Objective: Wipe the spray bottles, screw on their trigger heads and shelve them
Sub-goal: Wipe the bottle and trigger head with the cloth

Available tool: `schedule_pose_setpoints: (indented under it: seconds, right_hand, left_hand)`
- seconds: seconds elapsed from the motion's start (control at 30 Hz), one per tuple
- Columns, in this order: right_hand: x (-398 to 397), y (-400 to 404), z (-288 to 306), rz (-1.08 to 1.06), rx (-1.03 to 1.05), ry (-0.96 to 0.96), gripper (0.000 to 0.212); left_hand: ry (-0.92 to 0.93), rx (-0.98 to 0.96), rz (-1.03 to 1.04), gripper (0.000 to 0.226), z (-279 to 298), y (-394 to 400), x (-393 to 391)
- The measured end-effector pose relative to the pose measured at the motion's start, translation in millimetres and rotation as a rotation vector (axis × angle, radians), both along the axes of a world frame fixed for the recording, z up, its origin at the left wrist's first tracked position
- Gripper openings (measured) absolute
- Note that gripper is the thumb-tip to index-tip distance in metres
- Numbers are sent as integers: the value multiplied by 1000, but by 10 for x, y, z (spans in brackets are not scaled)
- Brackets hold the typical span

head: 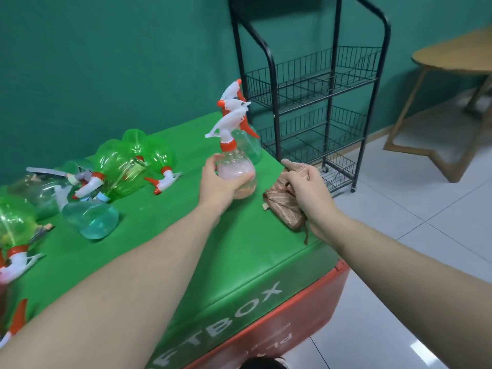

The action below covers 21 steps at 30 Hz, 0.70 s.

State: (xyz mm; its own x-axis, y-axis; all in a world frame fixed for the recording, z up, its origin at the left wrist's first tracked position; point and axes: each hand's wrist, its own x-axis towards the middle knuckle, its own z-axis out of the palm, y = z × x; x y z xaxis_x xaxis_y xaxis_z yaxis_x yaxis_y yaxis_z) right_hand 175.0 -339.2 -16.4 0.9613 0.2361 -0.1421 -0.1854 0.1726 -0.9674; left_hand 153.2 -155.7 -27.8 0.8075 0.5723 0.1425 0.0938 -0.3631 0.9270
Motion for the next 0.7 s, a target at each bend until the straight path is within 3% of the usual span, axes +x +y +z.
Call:
schedule_pose_setpoints:
  seconds: [0.37,0.7]
  right_hand:
    - [278,-11,-99,32,-15,-3,21]
    - [156,27,-135,62,-70,-20,19]
  left_hand:
    - [14,22,-74,86,-100,-233,715]
    - [126,38,-73,96,-51,-163,591]
